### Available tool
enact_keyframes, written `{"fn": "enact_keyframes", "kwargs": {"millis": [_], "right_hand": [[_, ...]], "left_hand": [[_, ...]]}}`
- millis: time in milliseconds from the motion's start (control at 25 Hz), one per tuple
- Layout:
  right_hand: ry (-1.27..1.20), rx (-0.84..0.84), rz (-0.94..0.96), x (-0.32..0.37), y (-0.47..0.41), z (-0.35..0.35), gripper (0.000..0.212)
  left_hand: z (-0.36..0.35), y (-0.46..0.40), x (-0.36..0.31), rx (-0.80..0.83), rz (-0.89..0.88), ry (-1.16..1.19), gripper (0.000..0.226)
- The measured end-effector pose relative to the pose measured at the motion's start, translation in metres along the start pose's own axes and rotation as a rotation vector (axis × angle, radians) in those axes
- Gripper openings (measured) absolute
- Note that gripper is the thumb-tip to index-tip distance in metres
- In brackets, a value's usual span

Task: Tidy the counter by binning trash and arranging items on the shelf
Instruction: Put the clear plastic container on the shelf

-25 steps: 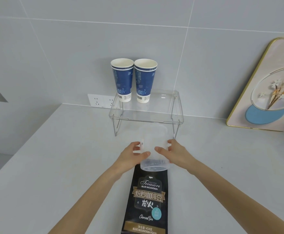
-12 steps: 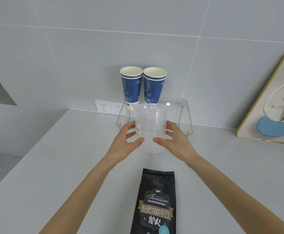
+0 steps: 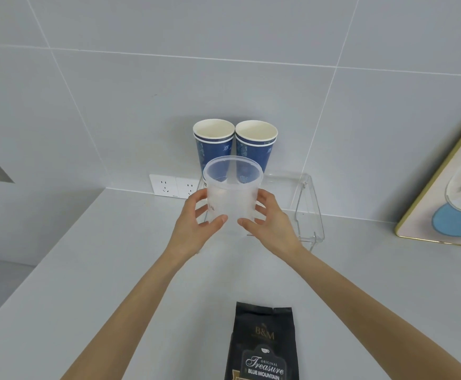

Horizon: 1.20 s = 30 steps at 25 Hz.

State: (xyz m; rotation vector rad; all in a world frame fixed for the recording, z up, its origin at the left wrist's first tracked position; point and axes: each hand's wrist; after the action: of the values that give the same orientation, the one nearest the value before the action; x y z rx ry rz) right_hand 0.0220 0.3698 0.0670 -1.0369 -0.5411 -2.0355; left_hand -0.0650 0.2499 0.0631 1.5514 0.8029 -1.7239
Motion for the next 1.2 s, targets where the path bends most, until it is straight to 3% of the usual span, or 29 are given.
{"fn": "enact_keyframes", "kwargs": {"millis": [720,1200], "right_hand": [[0.048,0.01,0.013,-0.011,-0.059,-0.044,0.069],[0.248,0.018,0.077,-0.042,0.015,-0.015,0.06]], "left_hand": [[0.018,-0.05,0.031,-0.062,0.036,0.005,0.061],[0.022,0.007,0.046,-0.007,0.081,-0.138,0.065]]}}
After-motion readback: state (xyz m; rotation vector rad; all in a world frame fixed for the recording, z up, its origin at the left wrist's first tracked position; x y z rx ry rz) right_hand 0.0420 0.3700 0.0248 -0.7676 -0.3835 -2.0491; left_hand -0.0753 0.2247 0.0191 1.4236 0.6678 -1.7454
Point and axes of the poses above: each hand's wrist, its own y-axis away from the middle knuckle, its own z-axis out of the back of the hand, x = y × z, and after that the axes turned 9 degrees about y, right-handed
